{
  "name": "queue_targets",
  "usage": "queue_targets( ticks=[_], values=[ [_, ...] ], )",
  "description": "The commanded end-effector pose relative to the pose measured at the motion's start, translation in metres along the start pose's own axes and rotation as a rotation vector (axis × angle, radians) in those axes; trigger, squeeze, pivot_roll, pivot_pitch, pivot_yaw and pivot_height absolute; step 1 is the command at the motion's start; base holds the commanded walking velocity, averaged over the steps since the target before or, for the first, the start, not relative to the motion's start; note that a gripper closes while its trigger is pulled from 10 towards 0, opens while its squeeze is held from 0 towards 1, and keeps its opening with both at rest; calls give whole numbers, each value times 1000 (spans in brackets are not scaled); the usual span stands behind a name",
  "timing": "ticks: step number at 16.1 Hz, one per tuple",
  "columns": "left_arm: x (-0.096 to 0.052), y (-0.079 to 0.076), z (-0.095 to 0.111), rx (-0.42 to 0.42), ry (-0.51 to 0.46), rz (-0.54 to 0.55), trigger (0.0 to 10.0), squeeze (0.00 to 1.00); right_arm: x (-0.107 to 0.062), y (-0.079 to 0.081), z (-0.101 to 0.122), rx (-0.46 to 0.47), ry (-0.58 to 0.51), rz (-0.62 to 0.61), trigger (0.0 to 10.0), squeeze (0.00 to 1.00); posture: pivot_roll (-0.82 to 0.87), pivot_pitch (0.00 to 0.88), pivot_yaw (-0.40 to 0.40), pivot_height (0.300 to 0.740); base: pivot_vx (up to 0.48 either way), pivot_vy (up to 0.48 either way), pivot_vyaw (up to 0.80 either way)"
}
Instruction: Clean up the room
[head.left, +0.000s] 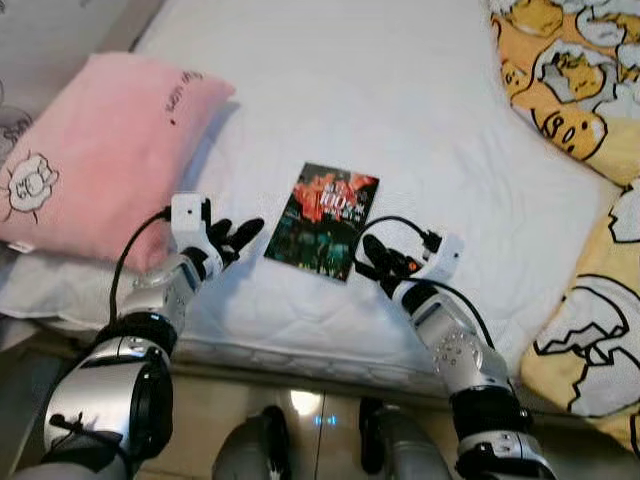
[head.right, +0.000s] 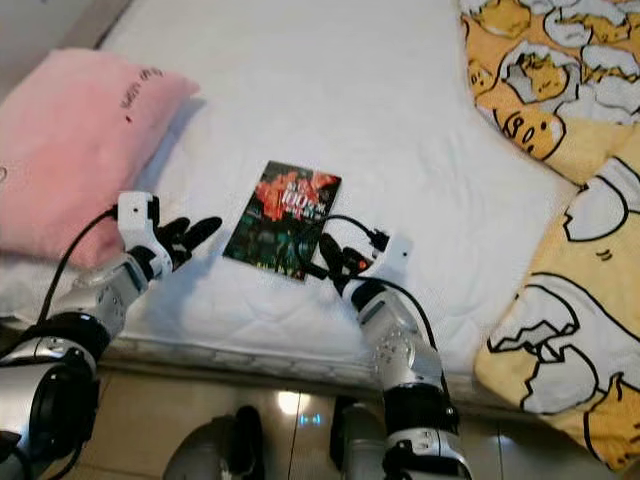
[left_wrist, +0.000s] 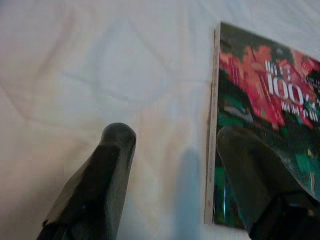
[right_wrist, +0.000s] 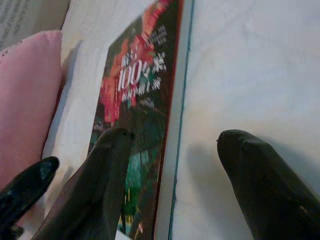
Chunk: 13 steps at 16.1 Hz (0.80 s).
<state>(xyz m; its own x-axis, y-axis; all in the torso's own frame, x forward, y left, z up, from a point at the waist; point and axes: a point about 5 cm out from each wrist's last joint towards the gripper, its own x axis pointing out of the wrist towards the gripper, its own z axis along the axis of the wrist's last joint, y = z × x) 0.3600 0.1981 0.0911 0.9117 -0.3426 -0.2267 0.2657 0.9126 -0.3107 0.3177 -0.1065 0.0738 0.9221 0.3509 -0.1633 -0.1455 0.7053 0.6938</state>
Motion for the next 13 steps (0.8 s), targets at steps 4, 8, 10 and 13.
queue_targets(
  ticks=[4,8,10,13],
  values=[
    [0,0,-2,-24,2,-6,10000,0,2,-2,-6,104,37,-7,10000,0,-95,300,51,740,0,0,0],
    [-5,6,1,-29,-17,-15,10000,0,15,15,-17,189,109,66,0,0,-61,300,59,740,0,0,0],
    [-6,9,2,-29,-22,-11,10000,0,18,17,-22,182,131,75,0,0,-52,299,60,740,0,0,0],
    [-8,11,3,-31,-30,-10,10000,0,24,19,-29,180,164,80,0,0,-42,296,64,740,0,0,0]
  ],
)
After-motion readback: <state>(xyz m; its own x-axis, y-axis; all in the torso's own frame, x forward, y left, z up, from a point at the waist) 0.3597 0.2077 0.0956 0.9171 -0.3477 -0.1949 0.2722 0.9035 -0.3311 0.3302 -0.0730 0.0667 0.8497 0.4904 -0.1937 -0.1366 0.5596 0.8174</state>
